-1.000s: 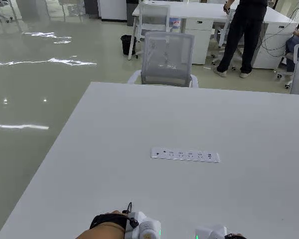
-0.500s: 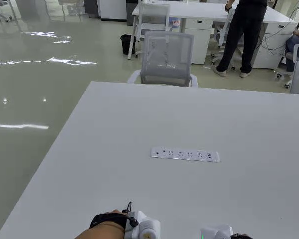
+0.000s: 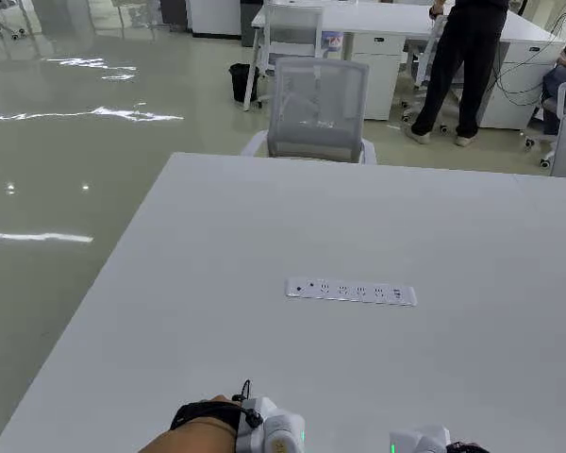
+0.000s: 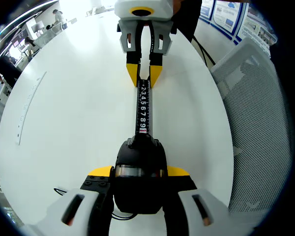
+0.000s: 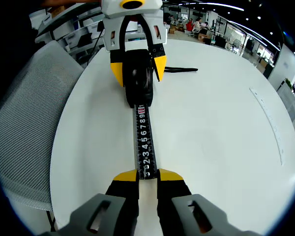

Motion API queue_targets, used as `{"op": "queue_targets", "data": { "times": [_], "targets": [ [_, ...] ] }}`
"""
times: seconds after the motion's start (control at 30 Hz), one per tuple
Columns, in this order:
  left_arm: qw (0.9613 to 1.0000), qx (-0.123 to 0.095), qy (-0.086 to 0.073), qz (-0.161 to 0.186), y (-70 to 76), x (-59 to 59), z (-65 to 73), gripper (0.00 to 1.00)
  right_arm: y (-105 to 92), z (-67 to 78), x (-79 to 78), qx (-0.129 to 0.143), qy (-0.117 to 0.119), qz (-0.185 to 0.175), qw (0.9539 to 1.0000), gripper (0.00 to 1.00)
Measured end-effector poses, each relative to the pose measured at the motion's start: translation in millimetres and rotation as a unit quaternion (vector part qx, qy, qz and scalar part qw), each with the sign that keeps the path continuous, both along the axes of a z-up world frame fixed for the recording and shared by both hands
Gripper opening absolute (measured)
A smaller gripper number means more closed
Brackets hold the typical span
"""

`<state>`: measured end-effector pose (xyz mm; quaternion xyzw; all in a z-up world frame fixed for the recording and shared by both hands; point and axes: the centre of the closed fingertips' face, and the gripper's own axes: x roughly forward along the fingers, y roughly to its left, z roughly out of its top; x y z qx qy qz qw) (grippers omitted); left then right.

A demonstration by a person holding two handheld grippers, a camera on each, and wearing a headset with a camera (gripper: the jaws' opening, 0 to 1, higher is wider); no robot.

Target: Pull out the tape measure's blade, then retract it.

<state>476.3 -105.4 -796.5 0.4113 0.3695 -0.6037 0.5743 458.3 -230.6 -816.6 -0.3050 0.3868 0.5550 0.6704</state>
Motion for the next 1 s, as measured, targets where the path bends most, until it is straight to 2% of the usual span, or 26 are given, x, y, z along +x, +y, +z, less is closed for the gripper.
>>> {"op": "queue_targets", "data": {
  "times": [1.0],
  "targets": [
    [1.0000,-0.001,0.000,0.001,-0.7,-0.2,-0.8,0.34,-19.7,0.5,-2.1,-0.006,0.002,-0.012,0.9999,0.12]
  ]
}}
